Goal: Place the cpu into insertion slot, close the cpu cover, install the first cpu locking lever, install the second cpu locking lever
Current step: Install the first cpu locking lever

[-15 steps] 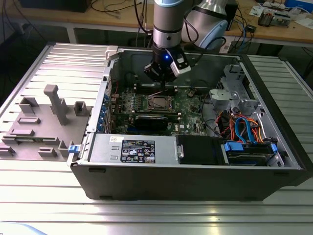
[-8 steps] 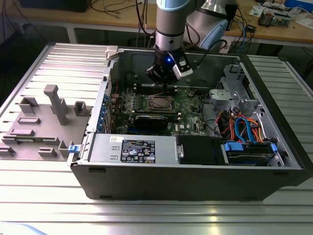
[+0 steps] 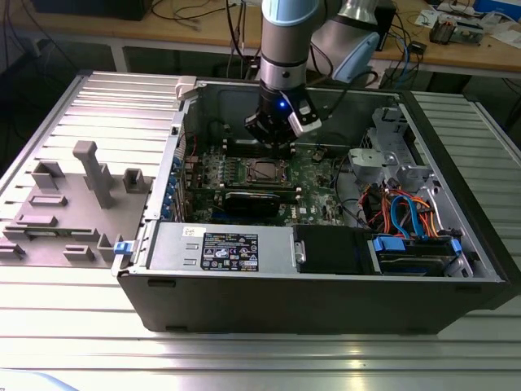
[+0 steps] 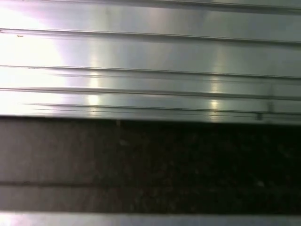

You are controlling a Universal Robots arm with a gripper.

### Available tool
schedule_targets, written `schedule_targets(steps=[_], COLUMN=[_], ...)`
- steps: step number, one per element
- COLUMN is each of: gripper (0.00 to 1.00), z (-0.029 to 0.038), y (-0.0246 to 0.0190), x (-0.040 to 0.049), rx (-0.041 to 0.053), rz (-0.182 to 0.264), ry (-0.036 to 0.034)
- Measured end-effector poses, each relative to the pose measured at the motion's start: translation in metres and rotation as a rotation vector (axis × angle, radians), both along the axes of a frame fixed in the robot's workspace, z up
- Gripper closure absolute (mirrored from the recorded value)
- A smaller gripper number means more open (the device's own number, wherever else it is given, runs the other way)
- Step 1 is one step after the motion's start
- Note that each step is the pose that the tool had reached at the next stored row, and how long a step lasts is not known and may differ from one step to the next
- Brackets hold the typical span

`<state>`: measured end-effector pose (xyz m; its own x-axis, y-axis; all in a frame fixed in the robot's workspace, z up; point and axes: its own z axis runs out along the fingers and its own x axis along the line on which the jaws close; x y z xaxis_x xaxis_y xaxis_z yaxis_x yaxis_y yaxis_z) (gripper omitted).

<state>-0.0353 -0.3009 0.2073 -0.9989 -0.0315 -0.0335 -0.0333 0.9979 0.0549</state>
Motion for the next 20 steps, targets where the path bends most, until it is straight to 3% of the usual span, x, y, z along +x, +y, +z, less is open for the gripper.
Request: schedule_targets(steps=[7, 13, 20], gripper=[0.89, 0.89, 0.89], z=[-0.0031, 0.0, -0.0028], y=[0.0, 0.0001, -0.0018], x=[0.0015, 0.0015, 0.0014], rx=[0.0, 0.0003, -0.0056], rz=[0.0, 0.0, 0.0], ry=[0.0004, 0.0002, 0.0005])
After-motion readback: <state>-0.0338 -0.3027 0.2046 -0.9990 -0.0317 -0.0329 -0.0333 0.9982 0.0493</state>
